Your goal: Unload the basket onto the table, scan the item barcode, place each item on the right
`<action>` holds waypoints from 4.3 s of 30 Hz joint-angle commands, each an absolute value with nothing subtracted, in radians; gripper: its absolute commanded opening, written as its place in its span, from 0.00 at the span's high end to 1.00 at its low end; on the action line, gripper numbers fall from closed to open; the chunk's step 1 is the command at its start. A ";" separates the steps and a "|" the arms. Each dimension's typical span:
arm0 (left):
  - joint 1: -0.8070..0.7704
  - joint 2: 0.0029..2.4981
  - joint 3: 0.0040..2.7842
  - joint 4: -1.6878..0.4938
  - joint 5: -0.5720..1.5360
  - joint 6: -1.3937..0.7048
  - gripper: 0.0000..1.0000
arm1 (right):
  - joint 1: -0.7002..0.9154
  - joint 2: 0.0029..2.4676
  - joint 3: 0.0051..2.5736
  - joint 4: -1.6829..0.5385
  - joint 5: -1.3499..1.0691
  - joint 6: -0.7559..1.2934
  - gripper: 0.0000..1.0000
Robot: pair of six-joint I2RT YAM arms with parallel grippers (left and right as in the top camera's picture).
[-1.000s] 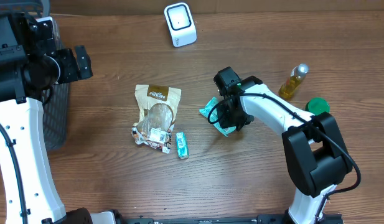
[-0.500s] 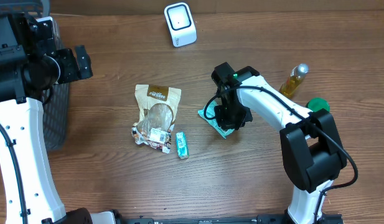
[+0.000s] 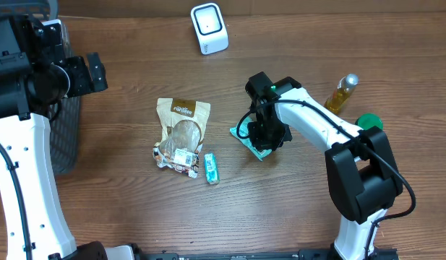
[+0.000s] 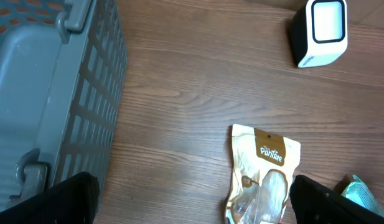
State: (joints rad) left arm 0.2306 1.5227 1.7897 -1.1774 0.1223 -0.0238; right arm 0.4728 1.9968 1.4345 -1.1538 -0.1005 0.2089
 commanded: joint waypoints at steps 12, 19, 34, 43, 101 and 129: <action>0.228 1.525 1.801 -1.175 0.120 -0.030 0.01 | 0.479 2.005 1.302 -0.997 -0.107 0.204 0.85; 0.228 1.525 1.801 -1.175 0.120 -0.030 0.00 | 0.479 2.005 1.259 -0.962 -0.107 0.204 0.85; 0.228 1.525 1.801 -1.175 0.120 -0.030 0.00 | 0.479 2.005 1.258 -0.962 -0.107 0.204 0.71; 0.228 1.525 1.801 -1.175 0.120 -0.030 0.01 | 0.479 2.005 1.258 -0.962 -0.107 0.204 0.45; 0.228 1.525 1.801 -1.175 0.120 -0.030 0.00 | 0.479 2.004 1.224 -0.989 -0.147 0.261 0.82; 0.228 1.525 1.801 -1.175 0.120 -0.030 0.00 | 0.479 1.992 1.332 -1.055 -0.228 0.235 0.94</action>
State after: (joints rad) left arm 0.2306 1.5227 1.7897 -1.1774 0.1223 -0.0238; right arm 0.4782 1.9911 1.3705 -1.0817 -0.2684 0.2348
